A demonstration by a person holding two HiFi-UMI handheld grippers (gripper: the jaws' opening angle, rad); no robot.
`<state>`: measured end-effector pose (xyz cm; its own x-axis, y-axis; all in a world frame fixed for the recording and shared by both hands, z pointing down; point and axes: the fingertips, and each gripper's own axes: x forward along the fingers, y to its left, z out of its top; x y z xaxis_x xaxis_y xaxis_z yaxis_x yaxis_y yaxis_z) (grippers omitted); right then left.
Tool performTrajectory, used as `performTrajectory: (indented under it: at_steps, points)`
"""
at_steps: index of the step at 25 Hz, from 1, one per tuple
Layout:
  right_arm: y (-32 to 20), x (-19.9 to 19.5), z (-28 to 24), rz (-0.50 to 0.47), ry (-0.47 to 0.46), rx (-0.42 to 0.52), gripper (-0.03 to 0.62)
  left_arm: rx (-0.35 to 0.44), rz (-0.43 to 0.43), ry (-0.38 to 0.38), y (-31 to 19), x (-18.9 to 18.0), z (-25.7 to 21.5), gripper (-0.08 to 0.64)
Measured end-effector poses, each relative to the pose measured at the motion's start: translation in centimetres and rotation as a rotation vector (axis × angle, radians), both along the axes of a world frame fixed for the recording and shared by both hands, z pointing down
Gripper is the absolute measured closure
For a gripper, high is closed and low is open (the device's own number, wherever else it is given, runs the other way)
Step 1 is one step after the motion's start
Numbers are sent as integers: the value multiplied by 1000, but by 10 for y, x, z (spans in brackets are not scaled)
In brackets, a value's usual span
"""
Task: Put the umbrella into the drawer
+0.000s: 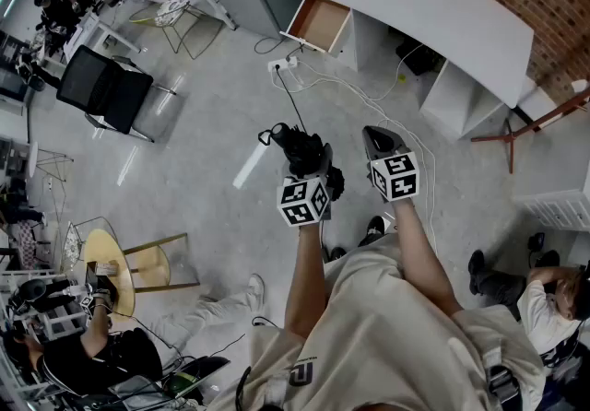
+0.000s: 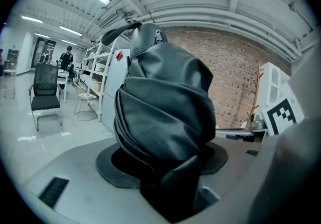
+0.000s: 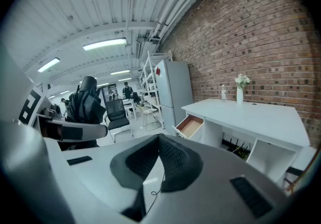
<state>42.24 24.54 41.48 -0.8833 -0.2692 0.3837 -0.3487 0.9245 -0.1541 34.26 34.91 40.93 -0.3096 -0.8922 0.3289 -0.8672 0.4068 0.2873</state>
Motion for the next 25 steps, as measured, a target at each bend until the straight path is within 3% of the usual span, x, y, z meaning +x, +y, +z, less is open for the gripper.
performTrajectory:
  at_steps: [11,17,25]
  points:
    - [-38,0,2,-48,6,32,525,23,-71,22,-32,-2,6,296]
    - [-52,2,11,-22,-15,-5,525,1,-63,44,-43,0,21,296]
    - [-78,-21,24,-35,0,-16,525,15,-35,78,-77,-28,29,296]
